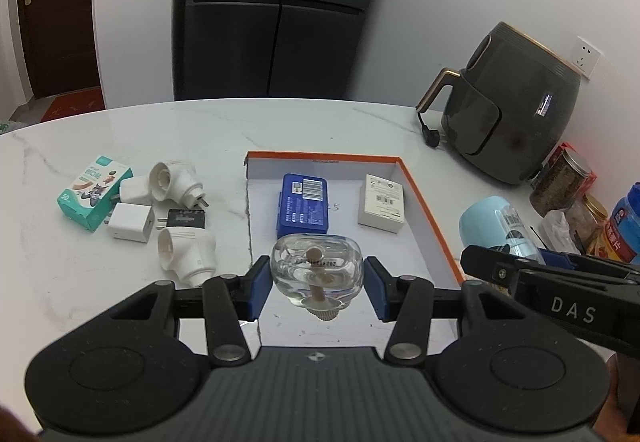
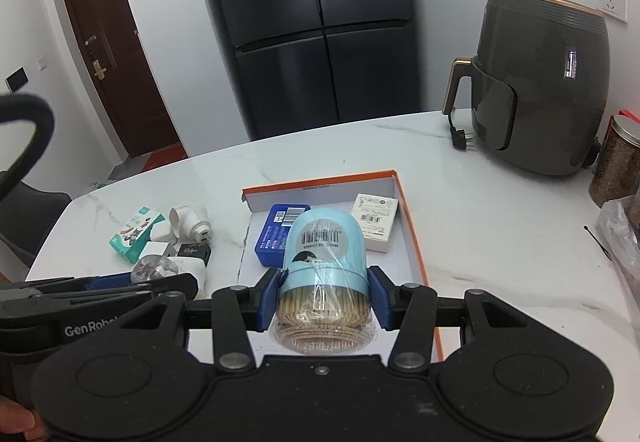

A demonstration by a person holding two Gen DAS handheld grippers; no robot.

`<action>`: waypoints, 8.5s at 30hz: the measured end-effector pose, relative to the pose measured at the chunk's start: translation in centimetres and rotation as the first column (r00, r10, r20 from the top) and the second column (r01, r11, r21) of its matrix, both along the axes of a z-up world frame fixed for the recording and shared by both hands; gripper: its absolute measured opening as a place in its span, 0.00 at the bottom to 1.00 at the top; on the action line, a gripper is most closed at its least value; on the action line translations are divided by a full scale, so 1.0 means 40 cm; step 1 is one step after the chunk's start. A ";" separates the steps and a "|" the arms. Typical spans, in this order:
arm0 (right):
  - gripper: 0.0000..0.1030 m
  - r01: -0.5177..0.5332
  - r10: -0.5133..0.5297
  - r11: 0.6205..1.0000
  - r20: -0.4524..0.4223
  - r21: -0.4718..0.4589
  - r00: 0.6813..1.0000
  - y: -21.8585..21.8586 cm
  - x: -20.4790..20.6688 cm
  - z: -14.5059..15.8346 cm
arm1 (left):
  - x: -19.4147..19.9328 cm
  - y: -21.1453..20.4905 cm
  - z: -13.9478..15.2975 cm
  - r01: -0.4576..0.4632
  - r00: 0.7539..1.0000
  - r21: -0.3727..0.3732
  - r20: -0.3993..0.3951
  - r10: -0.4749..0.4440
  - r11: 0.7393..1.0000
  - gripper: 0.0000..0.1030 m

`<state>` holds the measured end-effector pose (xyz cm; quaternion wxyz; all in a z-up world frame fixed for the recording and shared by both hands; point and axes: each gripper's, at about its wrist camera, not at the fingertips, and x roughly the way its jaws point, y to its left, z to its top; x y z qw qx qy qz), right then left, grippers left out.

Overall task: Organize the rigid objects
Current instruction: 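Carry the glass bottle and toothpick jar over the orange-rimmed box, then lower the bottle and jar into the box and open both tools, then withdraw both tools from the box toward the remaining items, then grasp the teal bandage box with the left tool while the right tool grasps a white plug adapter, then carry the bandage box with the left tool while the right tool carries the adapter over the box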

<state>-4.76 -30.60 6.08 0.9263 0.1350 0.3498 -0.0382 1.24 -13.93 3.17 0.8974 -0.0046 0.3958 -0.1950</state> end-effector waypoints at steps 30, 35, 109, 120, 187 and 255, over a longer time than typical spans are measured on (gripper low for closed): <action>0.56 0.031 -0.031 1.000 -0.002 0.001 1.000 -0.066 0.020 0.002 | 0.008 -0.064 -0.013 0.029 1.000 0.014 -0.006 -0.029 0.999 0.49; 0.56 0.022 -0.022 1.000 -0.006 -0.002 1.000 -0.074 0.035 -0.001 | 0.012 -0.067 -0.016 0.024 1.000 0.013 -0.010 -0.024 1.000 0.49; 0.61 0.069 -0.070 0.997 -0.030 -0.040 0.997 -0.182 0.069 -0.072 | 0.186 -0.209 -0.118 0.051 0.993 -0.001 -0.111 -0.051 0.999 0.68; 0.65 0.044 -0.045 0.998 -0.030 -0.052 0.999 -0.041 0.048 -0.046 | 0.122 -0.032 -0.047 -0.031 0.996 0.052 -0.076 0.035 0.998 0.86; 0.70 0.009 -0.010 1.000 -0.142 -0.004 0.990 0.352 0.189 -0.179 | 0.576 0.450 -0.249 -0.083 0.990 0.253 -0.087 0.108 0.964 0.98; 0.60 -0.197 0.195 0.976 -0.026 -0.093 0.980 0.246 0.006 -0.021 | -0.136 0.332 0.071 -0.260 0.966 0.022 -0.002 0.260 0.965 0.69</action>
